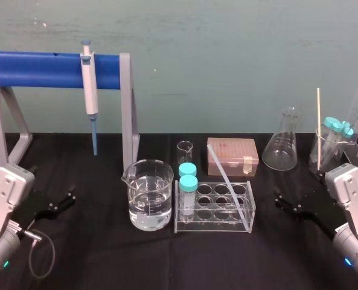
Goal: Pick up the stirring rod with one hand, then place it down.
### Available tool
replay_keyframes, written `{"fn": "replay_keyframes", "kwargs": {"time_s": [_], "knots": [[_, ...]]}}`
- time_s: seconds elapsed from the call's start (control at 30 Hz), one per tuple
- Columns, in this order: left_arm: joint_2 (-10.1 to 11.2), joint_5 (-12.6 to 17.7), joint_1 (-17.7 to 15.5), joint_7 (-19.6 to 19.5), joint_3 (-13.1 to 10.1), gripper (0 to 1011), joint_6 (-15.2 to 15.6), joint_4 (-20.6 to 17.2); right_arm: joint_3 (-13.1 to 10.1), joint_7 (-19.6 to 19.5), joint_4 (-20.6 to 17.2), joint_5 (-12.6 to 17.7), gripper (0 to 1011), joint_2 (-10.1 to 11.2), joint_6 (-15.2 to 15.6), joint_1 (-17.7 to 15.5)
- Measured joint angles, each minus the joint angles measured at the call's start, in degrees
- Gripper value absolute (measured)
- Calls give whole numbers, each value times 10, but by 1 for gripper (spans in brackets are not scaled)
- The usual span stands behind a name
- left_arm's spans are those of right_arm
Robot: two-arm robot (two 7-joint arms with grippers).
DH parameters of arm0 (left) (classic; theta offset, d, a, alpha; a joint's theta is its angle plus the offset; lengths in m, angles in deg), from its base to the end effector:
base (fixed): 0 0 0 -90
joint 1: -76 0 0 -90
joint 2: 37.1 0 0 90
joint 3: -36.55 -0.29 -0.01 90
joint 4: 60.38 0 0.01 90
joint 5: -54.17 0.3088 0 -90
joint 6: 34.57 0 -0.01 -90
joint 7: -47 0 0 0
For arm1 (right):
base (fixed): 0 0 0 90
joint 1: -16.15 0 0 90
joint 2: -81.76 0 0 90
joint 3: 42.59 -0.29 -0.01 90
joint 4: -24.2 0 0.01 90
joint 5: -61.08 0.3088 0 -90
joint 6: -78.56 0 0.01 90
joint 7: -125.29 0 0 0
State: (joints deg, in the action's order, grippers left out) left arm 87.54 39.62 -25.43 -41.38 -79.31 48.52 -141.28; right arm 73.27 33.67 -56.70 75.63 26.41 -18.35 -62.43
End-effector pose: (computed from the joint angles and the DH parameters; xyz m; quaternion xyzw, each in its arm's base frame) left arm 0.3581 0.0827 -0.3023 0.1414 -0.1324 0.5799 0.7913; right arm 0.3580 -0.0827 -0.3023 -0.1415 -0.1324 -0.5799 0.7913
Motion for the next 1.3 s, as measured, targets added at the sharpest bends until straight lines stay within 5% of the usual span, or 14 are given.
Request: {"fn": "replay_keyframes", "kwargs": {"time_s": [1.3], "knots": [[0, 0, 0, 0, 0, 1000, 0, 0, 0, 0, 0, 0, 1002, 0, 0, 0]]}}
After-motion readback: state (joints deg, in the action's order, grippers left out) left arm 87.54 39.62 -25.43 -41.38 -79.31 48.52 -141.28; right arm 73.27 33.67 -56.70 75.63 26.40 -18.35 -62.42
